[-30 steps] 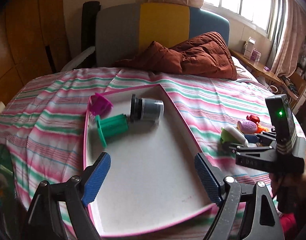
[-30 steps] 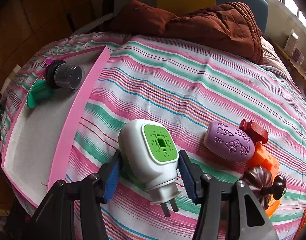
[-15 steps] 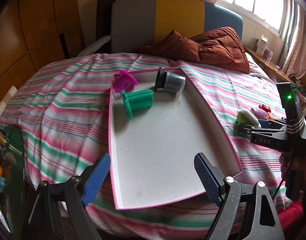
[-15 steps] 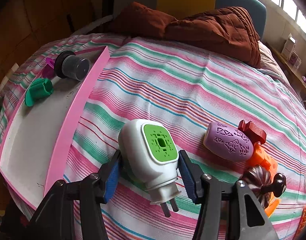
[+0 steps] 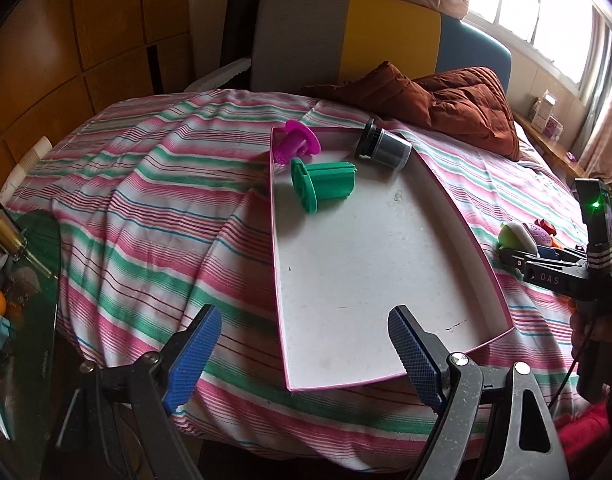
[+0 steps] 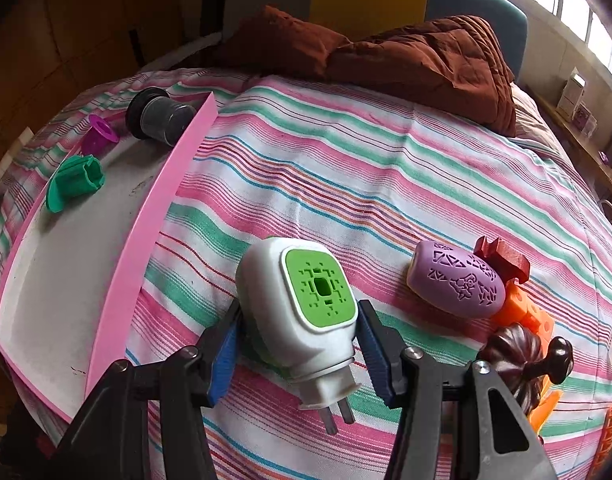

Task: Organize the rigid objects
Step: 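Carry the white plug into the tray and open the right gripper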

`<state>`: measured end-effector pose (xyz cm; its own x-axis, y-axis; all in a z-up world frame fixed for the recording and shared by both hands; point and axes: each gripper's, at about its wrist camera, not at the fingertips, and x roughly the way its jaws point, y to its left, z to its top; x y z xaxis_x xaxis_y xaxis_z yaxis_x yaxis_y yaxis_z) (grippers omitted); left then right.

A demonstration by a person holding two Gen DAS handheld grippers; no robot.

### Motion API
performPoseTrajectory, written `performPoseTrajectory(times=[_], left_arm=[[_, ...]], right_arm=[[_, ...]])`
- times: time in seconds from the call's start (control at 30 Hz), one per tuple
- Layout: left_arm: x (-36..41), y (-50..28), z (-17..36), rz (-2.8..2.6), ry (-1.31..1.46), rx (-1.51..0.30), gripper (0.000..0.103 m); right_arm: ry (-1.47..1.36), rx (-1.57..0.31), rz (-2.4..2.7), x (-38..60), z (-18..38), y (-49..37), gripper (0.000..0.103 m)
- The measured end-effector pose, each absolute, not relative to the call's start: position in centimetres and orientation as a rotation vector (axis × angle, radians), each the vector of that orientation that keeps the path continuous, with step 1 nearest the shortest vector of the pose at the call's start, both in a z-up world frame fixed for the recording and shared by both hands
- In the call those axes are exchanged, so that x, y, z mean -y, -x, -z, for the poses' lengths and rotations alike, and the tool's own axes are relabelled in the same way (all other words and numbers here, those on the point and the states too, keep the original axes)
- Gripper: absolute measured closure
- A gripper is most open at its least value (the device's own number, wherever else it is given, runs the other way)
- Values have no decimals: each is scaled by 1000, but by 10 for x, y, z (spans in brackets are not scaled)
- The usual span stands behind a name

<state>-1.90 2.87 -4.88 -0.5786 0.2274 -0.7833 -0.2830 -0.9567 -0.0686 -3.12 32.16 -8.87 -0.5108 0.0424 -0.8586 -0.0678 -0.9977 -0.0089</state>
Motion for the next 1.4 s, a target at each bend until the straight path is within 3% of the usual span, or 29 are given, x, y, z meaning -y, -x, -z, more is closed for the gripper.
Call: performPoseTrajectory(times=[0.5,0.87,1.03,1.2,1.33,1.4], left_arm=[[9,18,49,-2593,1214,18,17],[23,21,48,-2622,1210,21,17],[26,22,50,-2620,1228,30,17],[25,21,50,-2623,1227,25,17],[23,19,49,-2624,1225,15,17],[23,18,49,-2623,1224,10,17]], right_arm=[[1417,-83,-2844,-234,29,45,48],[1526,-96,-2684,-200,71,120,48],[1524,-3,-2668,-193,79,126,47],[1539,-46,-2696,-197,77,120,47],[1522,-63,-2738,-196,70,108,34],[1494,-72,-2765,-196,63,100,34]])
